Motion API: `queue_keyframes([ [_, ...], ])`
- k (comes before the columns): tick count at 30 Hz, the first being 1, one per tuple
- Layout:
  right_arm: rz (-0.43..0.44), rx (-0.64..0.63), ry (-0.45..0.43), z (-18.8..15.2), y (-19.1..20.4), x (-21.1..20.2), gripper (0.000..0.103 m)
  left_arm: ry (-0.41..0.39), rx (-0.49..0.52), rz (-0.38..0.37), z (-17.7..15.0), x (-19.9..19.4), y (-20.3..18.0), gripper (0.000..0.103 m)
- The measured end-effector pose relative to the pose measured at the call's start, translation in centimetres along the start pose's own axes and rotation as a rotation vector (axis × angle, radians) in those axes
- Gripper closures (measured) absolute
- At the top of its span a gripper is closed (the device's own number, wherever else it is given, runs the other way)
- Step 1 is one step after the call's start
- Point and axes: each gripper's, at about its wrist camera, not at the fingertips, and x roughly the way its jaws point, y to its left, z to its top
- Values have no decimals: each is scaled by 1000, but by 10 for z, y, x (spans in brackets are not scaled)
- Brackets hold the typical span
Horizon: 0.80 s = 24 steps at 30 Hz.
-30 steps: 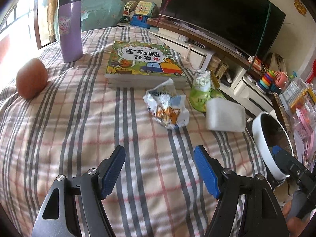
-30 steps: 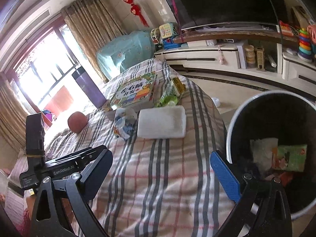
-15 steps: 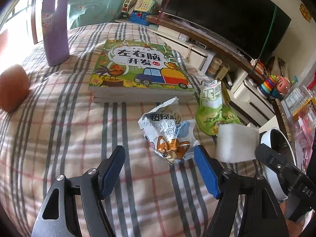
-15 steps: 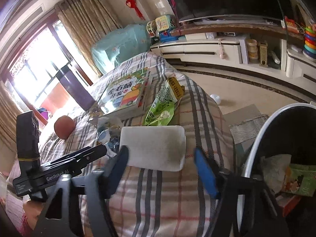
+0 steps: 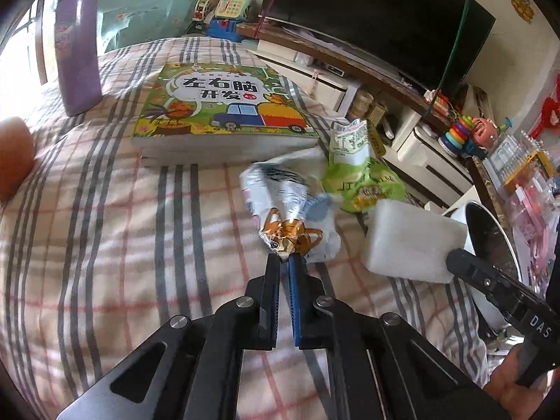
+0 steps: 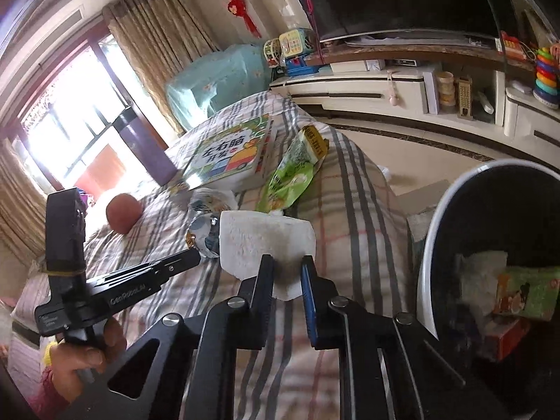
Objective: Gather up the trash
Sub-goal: 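Grasp the white snack wrapper with the left tool while the right tool grasps the white box, then carry the snack wrapper and white box over the black bin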
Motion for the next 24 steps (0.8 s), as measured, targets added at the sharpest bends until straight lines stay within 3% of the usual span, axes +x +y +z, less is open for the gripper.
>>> queue_keyframes([
  [17,4,-59,27,-68,28,-38,86,-1,-42,-68,-80,-93,21,100],
  [21,26,-63,48,-77,26,-39,71,13,-44,-59,-89,-99,21,100],
  [22,22,-60,50,-77,24,-39,55,14,-49,-57,-88,-99,22,97],
  [23,26,-53,46,-77,21,-40,45,14,-55,-59,-87,-100,21,95],
  [24,31,-48,37,-77,19,-42,33,12,-59,-61,-86,-100,21,86],
])
